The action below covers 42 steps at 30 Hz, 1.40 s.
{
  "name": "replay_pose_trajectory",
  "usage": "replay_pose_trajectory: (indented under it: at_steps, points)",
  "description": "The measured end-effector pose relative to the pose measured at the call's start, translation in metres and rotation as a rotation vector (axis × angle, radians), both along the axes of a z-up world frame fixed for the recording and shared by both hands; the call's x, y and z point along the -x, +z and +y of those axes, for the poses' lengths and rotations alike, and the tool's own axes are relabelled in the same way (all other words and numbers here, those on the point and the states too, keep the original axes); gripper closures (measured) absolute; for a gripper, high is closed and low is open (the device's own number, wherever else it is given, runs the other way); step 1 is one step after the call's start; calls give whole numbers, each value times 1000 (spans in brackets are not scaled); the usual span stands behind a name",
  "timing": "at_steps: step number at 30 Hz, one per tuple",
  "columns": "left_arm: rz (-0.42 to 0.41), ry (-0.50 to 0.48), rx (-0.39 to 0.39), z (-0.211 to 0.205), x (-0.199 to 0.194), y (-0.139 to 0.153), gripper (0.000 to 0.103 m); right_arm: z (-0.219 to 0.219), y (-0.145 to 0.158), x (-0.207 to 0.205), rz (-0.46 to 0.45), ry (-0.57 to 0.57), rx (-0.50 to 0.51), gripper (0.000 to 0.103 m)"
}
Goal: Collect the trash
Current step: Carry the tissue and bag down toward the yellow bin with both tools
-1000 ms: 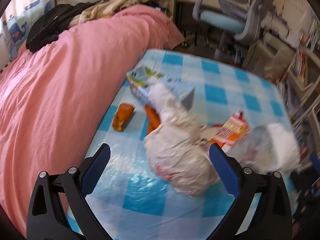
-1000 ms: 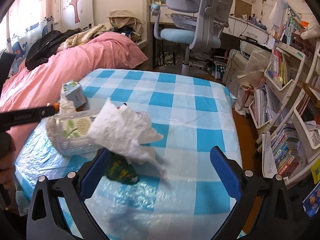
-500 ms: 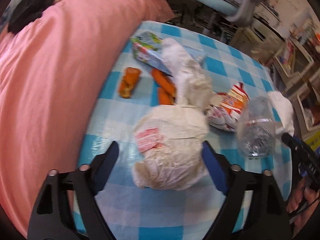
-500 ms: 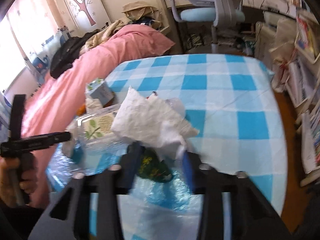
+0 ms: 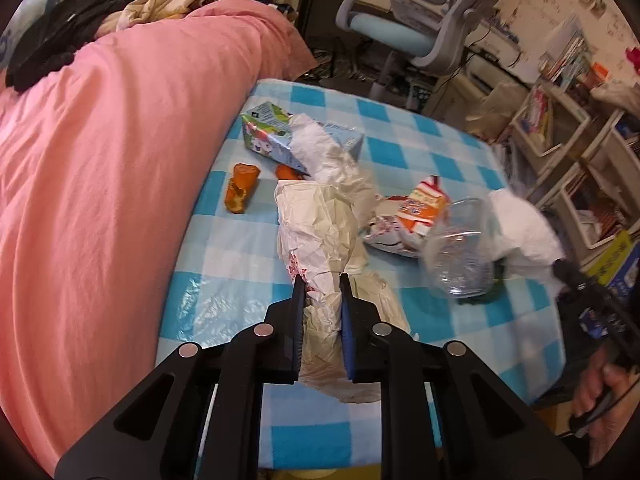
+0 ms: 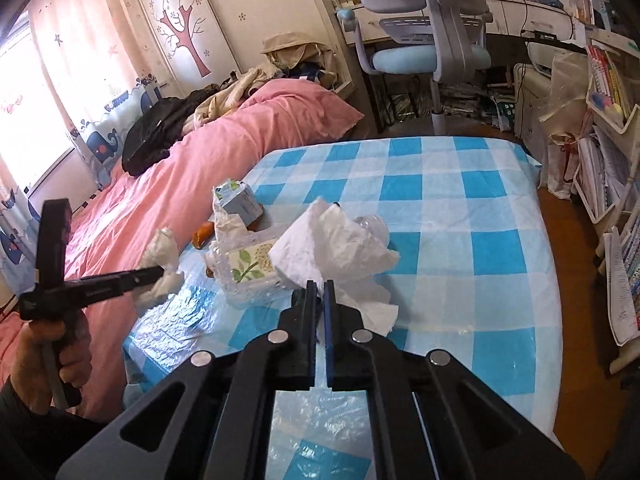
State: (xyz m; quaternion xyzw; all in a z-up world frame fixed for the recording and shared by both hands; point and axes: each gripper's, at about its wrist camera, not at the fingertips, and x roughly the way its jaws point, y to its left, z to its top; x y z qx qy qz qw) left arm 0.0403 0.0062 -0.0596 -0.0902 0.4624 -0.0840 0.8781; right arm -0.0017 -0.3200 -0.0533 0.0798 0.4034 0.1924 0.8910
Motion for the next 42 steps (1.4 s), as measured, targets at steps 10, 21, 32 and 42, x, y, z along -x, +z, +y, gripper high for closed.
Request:
replay_pose_trajectory:
  at_steps: [10, 21, 32, 42]
  points:
    - [-4, -54, 14, -9, 8, 4, 88, 9, -11, -9, -5, -115, 116, 22]
    - [14, -73, -26, -13, 2, 0, 88, 38, -21, -43, -15, -33, 98, 56]
    - [-86, -90, 46, -13, 17, 19, 88, -6, 20, 6, -139, -90, -35, 99]
    - [-203, -159, 184, -6, 57, 43, 88, 4, 35, 81, -139, 73, -245, 99]
